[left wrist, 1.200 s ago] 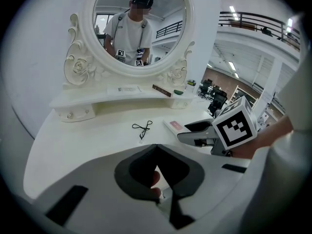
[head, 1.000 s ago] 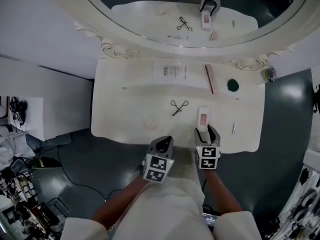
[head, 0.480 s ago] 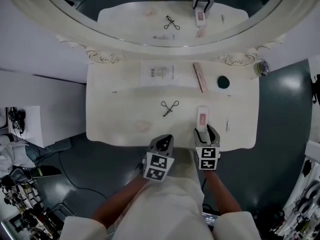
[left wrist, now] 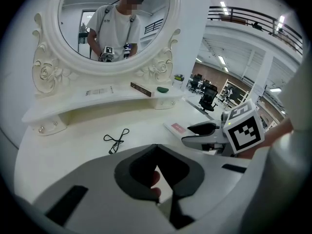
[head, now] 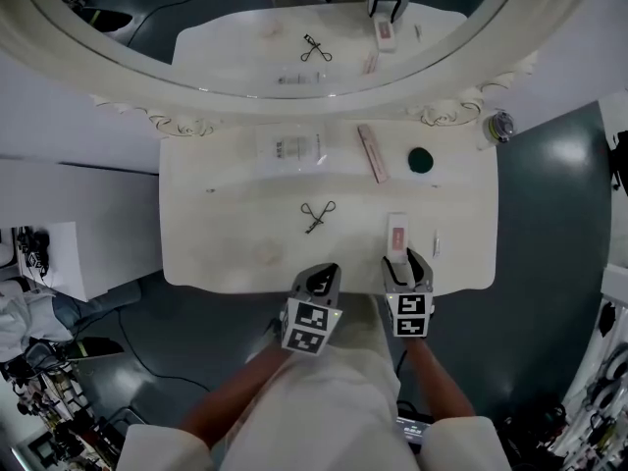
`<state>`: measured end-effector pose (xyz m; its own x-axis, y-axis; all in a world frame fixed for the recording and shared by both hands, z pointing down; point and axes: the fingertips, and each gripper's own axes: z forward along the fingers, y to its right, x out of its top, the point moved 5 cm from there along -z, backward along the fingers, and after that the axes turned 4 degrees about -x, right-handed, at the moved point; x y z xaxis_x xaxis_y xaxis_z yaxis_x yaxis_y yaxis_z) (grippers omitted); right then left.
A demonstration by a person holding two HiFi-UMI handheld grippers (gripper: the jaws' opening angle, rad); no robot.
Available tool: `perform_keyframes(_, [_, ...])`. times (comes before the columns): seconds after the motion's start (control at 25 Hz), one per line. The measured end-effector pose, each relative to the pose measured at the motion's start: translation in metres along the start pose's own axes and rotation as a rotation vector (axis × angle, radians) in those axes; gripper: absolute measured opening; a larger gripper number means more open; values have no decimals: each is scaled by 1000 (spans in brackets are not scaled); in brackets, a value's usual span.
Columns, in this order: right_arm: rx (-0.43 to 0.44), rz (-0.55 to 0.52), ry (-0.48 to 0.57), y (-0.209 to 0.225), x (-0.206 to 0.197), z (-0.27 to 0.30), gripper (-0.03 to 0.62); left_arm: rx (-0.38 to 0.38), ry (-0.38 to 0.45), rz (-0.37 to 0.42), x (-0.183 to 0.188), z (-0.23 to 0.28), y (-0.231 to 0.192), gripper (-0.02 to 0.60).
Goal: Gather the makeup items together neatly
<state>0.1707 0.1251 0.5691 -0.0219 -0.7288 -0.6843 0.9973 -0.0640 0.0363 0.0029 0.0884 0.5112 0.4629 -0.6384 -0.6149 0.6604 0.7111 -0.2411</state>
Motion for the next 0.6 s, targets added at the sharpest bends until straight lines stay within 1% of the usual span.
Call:
perform_keyframes(0.16, [10, 6, 0, 8, -2, -2, 224, -4, -6, 8, 4, 7, 5, 2])
perform_keyframes(0.36, [48, 27, 4, 20, -10, -4, 224, -16, -11, 19, 6, 17, 14, 2])
perform_keyframes(0.6, [62, 18, 1, 35, -20, -7, 224, -36, -8, 28, 14, 27, 26, 2])
